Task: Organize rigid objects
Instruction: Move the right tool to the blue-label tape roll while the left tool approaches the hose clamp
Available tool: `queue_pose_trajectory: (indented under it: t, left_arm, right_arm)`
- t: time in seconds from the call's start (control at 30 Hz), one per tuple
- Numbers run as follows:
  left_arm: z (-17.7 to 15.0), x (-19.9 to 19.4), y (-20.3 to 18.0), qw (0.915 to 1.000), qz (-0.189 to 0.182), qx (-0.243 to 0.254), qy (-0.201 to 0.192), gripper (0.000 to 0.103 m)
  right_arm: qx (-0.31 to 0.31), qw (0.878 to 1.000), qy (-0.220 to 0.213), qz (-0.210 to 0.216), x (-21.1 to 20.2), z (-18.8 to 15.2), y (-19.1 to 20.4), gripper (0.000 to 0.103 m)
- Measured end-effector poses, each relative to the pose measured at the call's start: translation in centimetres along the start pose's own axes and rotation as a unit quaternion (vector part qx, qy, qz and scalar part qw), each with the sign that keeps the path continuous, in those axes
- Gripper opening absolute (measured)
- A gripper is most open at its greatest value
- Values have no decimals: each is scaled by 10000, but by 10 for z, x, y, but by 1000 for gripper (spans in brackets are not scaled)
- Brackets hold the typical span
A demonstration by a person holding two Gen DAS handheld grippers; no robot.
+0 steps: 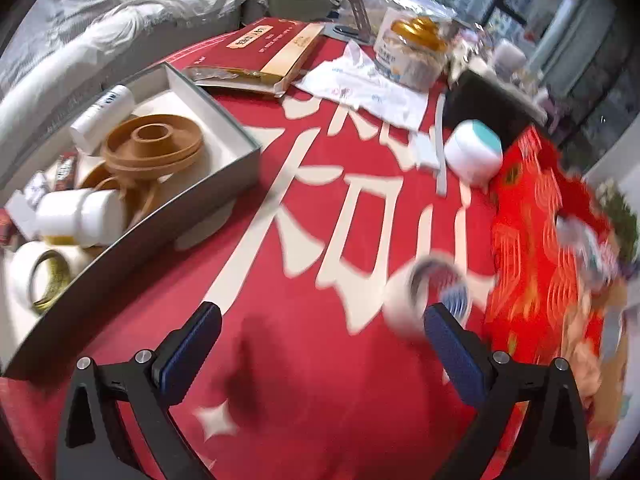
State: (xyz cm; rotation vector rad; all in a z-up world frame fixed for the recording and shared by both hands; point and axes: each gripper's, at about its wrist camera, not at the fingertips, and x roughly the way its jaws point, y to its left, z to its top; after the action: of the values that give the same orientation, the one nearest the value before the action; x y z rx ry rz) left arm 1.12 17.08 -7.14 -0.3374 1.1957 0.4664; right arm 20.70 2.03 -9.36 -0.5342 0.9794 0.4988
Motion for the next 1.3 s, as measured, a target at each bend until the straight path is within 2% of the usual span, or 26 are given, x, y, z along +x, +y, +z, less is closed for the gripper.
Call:
queue_pose_trajectory:
  t: [0.03, 0.23, 0.3, 0.33, 0.4, 0.47, 0.57, 0.6, 0.7, 0.77, 0.87, 1.07, 1.17, 1.3]
  left_arm:
    - [-2, 1, 0, 10000, 24, 11, 32, 103]
    - [-13, 6, 3, 9997, 140, 17, 194, 103]
    - [-16, 4, 5, 9997, 152, -15, 194, 103]
    - [-16, 4, 5, 9997, 143, -29, 198, 103]
    - [-18, 4, 6, 9997, 137, -41, 217, 103]
    - [-18, 3, 5, 9996, 161, -32, 208, 103]
    - [-18, 1, 5, 9997, 139, -45, 176, 103]
    - [-18, 0, 5, 9998, 133, -48, 172, 103]
    - [-19, 0, 3, 9998, 139, -10, 167, 103]
    - [-20, -3, 2, 9998, 127, 4, 131, 103]
    - [-22, -6, 0, 9999, 87, 31, 106, 103]
    - [-32, -7, -1, 9998, 86, 59, 152, 103]
    - [-38, -11, 1, 9998, 107, 91, 113, 103]
    - [-46, -14, 8, 9999, 104, 90, 70, 103]
  right_arm:
    - [-57, 9999, 62, 124, 3, 1, 1, 102]
    - [-678, 9977, 1, 20, 8, 8, 17, 102]
    - [-667, 9969, -266, -308, -1, 9, 15, 102]
    - [-639, 9969, -318, -336, -3, 10, 13, 102]
    - [-528, 9984, -82, -171, 1, 9, 9, 102]
    - [-346, 9990, 111, -250, 9, 4, 3, 102]
    - [-35, 9991, 39, -418, 5, -3, -5, 102]
    - [57, 9993, 17, -373, 3, -5, -8, 102]
    - [227, 9990, 391, -52, 13, -10, -13, 102]
    - [440, 9979, 463, 127, 15, -13, -17, 102]
    - [526, 9929, 827, 676, 16, -18, -13, 102]
    - [14, 9892, 923, 1137, -14, -54, 44, 102]
    - [-361, 9882, 938, 1157, -36, -83, 81, 102]
    - [-478, 9861, 1049, 1198, -61, -122, 105, 102]
